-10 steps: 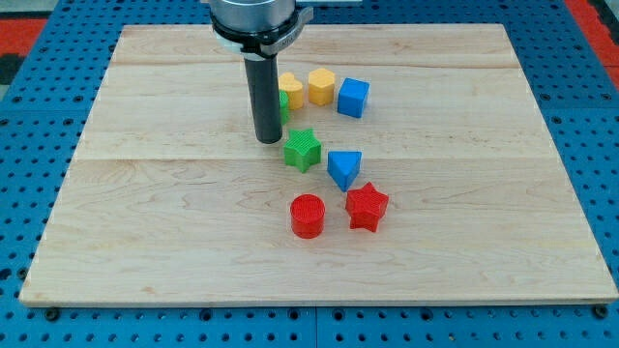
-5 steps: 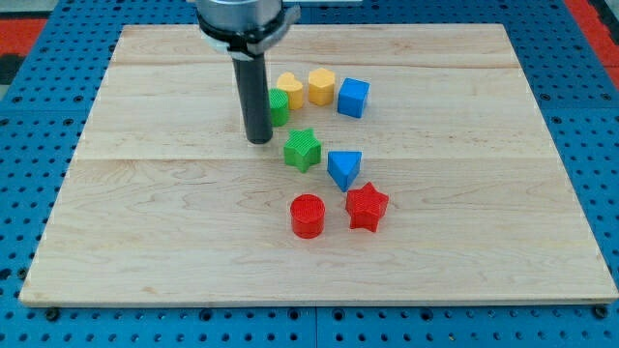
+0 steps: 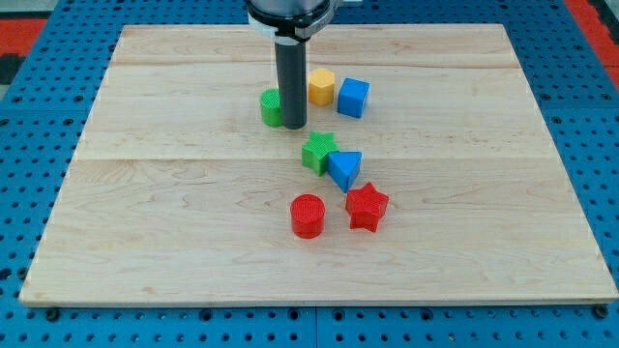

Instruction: Move the red star close to the red circle

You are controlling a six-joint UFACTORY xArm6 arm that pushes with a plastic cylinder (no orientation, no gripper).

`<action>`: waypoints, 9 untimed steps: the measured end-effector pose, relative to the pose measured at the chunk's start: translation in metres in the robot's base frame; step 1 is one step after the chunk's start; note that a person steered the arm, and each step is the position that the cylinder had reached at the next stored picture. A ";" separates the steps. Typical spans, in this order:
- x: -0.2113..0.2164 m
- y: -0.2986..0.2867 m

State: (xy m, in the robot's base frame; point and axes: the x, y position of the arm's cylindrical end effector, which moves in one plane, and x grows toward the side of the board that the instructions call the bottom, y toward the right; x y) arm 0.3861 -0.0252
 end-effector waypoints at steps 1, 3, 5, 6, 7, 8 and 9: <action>0.000 -0.030; -0.002 -0.056; -0.024 -0.058; -0.024 -0.058; -0.013 -0.055; 0.009 -0.012; 0.012 -0.006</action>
